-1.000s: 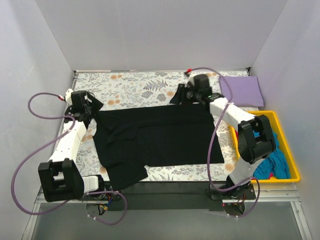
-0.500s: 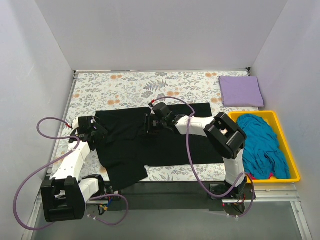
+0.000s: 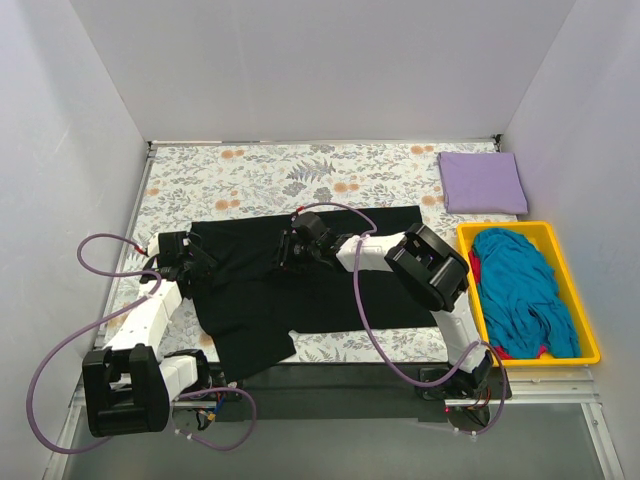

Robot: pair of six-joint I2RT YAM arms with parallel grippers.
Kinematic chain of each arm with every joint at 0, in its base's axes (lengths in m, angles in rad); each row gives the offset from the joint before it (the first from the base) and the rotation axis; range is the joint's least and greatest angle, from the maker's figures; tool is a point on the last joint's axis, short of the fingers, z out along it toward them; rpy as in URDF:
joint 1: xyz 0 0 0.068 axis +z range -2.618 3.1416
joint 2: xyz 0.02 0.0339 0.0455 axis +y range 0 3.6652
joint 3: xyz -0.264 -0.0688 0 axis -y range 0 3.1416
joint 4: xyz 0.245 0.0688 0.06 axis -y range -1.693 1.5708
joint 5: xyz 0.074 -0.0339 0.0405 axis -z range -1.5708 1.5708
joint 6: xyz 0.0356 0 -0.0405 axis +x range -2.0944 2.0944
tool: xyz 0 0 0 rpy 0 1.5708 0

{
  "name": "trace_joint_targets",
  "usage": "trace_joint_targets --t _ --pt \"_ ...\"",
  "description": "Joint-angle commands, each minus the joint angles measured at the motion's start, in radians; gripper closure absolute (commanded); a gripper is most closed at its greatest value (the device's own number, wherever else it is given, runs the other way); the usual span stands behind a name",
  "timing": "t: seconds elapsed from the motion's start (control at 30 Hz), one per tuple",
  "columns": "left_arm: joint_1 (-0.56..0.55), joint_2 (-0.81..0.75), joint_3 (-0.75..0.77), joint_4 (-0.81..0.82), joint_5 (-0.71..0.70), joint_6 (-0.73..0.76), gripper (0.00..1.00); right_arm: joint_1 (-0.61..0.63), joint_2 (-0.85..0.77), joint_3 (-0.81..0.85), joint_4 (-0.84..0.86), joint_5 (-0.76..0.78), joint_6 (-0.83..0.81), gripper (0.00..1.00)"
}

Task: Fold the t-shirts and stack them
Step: Fold the tshirt

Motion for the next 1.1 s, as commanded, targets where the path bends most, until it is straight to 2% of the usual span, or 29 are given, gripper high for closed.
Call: trace_joint_targets --t 0.0,0.2,0.3,0.4,0.43,0.8,1.07 --pt "-0.002 0.005 0.002 0.010 0.013 0.008 0.41 0.008 0.020 0.046 0.032 0.004 0.033 0.59" --pt "-0.004 0.008 0.000 0.013 0.023 0.011 0.43 0.008 0.032 0.052 0.034 -0.005 0.036 0.66" --pt "-0.004 0.008 -0.001 0.016 0.029 0.013 0.44 0.010 0.037 0.058 0.035 -0.014 0.033 0.74" --pt "-0.004 0.006 0.000 0.014 0.028 0.014 0.44 0.008 0.028 0.052 0.034 -0.016 0.027 0.89" --pt "-0.004 0.008 -0.001 0.013 0.026 0.014 0.44 0.007 0.022 0.047 0.034 -0.016 0.024 0.98" --pt "-0.004 -0.029 0.003 -0.050 0.085 -0.052 0.44 -0.036 -0.083 -0.025 0.031 -0.105 -0.024 0.99" --pt "-0.002 -0.029 0.008 -0.088 0.095 -0.035 0.44 -0.055 -0.115 -0.039 0.018 -0.174 -0.050 0.99"
